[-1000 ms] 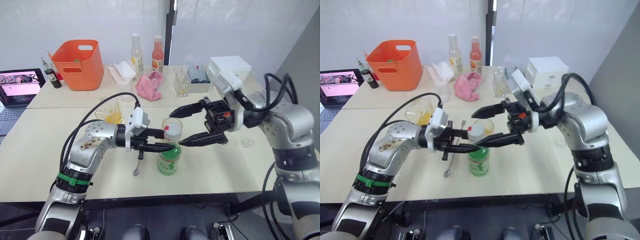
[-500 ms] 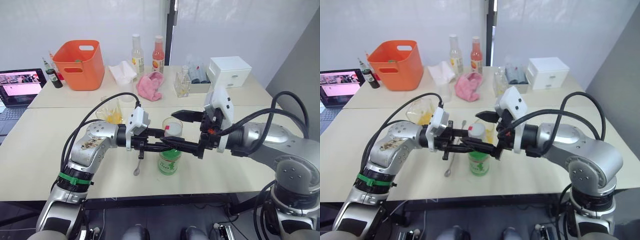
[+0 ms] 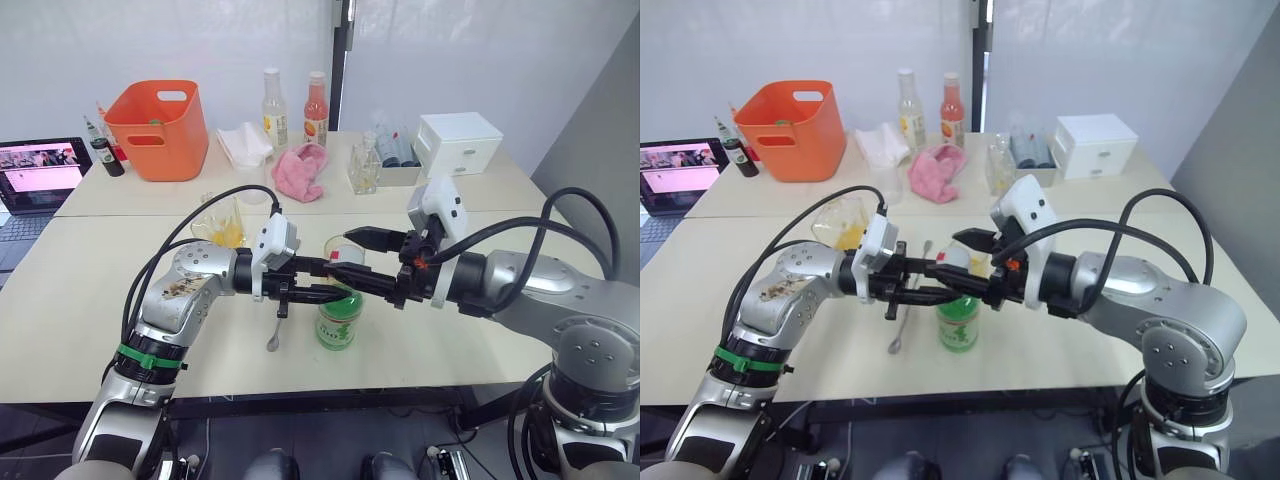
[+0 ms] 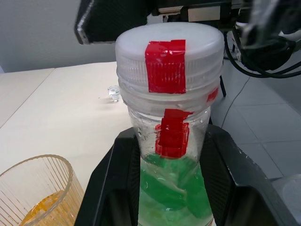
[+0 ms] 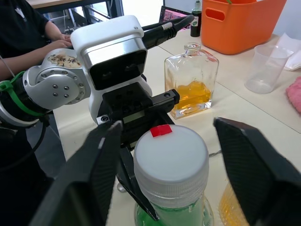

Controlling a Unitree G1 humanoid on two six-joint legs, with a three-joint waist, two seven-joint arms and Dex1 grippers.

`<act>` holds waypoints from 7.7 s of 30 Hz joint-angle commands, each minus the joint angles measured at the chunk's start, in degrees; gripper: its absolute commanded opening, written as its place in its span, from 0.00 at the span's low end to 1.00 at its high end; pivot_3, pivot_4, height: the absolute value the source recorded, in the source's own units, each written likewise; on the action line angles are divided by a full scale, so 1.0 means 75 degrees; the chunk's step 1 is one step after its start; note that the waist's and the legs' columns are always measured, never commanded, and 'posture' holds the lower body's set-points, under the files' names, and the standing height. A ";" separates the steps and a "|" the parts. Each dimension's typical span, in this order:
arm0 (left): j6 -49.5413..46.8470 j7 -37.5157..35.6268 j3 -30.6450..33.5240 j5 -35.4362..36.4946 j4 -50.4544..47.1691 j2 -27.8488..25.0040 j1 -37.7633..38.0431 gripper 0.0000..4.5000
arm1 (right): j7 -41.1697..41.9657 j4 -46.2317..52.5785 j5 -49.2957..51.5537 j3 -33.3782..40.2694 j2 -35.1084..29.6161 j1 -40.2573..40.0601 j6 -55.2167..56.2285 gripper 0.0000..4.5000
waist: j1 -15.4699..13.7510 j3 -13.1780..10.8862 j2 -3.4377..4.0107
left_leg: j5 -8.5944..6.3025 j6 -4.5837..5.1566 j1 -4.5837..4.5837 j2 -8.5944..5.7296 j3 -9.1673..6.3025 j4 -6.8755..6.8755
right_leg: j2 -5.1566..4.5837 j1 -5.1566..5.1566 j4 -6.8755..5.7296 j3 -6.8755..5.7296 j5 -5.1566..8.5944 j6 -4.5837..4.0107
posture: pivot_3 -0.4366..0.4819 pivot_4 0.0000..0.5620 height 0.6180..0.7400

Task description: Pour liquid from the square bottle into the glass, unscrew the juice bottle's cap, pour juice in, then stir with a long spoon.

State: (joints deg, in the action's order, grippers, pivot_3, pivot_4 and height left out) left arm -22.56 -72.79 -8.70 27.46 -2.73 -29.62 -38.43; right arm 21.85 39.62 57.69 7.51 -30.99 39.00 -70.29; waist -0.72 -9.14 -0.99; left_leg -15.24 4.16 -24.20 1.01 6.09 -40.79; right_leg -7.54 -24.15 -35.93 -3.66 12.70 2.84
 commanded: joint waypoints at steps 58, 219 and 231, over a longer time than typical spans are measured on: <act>0.0052 -0.0172 -0.0178 -0.0094 0.0063 -0.0051 0.0019 0.32 | -0.0003 -0.1127 -0.0159 0.1108 -0.1954 -0.0998 0.1394 0.35 | -0.0033 0.0003 -0.0005 | -0.0007 0.0011 -0.0008 0.0000 0.0006 -0.0003 | -0.0001 0.0005 0.0016 0.0002 -0.0003 0.0006 | 0.48 0.27 1.00; 1.0920 1.0985 -0.3577 -1.0387 0.9991 0.0204 -0.5468 0.32 | -0.1192 0.0339 -0.1400 -0.0385 0.0353 -0.2537 0.2664 0.99 | -0.0007 0.0002 -0.0009 | -0.0009 0.0016 -0.0052 -0.0019 0.0021 -0.0019 | 0.0007 -0.0030 0.0019 -0.0009 -0.0011 0.0025 | 0.48 0.27 1.00; 1.0812 1.1234 -0.3721 -1.0537 1.0018 0.0259 -0.5577 0.32 | -0.1209 0.0335 -0.1384 -0.0381 0.0351 -0.2528 0.2666 0.99 | -0.0006 0.0002 -0.0009 | -0.0009 0.0016 -0.0053 -0.0019 0.0022 -0.0020 | 0.0006 -0.0030 0.0018 -0.0009 -0.0011 0.0025 | 0.48 0.27 1.00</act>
State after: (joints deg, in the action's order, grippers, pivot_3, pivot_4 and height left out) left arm 58.62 9.58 -37.37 -52.54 73.25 -27.40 -77.18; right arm 12.80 40.03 46.33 3.74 -28.55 19.50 -50.68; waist -0.76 -9.12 -1.06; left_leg -15.31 4.28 -24.59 0.87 6.25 -40.94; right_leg -7.49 -24.37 -35.79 -3.73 12.62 3.03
